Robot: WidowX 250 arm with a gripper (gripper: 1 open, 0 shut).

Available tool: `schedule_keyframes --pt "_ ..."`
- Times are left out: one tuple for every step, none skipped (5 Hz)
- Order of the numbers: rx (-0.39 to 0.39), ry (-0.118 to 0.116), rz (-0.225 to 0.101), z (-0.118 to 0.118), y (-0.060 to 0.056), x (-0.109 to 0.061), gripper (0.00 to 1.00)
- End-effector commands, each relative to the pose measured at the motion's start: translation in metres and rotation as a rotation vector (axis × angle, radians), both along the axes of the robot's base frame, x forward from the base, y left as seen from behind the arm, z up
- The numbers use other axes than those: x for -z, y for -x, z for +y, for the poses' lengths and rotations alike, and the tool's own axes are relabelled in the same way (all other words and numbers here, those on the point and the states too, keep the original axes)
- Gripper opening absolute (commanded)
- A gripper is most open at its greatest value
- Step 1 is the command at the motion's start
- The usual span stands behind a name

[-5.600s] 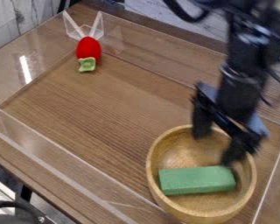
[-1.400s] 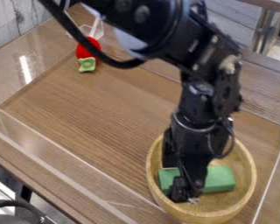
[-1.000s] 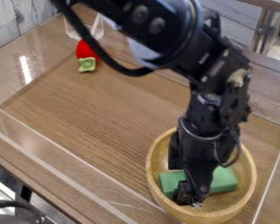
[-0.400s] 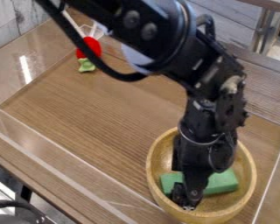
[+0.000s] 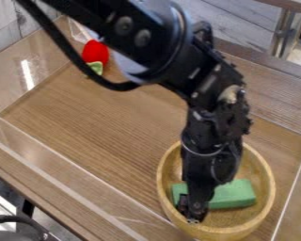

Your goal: Remove the green stick from the brown bowl and put it on the table

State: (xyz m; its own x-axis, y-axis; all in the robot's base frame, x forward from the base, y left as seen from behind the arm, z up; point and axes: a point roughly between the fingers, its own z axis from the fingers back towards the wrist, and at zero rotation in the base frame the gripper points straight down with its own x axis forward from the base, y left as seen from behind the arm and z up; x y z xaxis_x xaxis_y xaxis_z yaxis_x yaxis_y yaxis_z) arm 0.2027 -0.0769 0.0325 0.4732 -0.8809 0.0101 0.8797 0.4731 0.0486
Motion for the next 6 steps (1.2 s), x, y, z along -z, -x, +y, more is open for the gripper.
schedule_keyframes --pt "-0.044 0.003 -0.039 -0.001 -0.003 -0.015 1.00" --pt "-0.098 -0.002 -0.033 -0.001 0.000 -0.022 1.00" --pt "-0.122 0.001 -0.019 -0.007 -0.012 -0.022 1.00" --pt "-0.138 0.000 -0.028 -0.013 -0.024 -0.022 1.00" --pt "-0.132 0.003 -0.032 -0.016 -0.027 -0.021 1.00" --pt "-0.134 0.006 -0.034 -0.018 -0.028 -0.021 1.00"
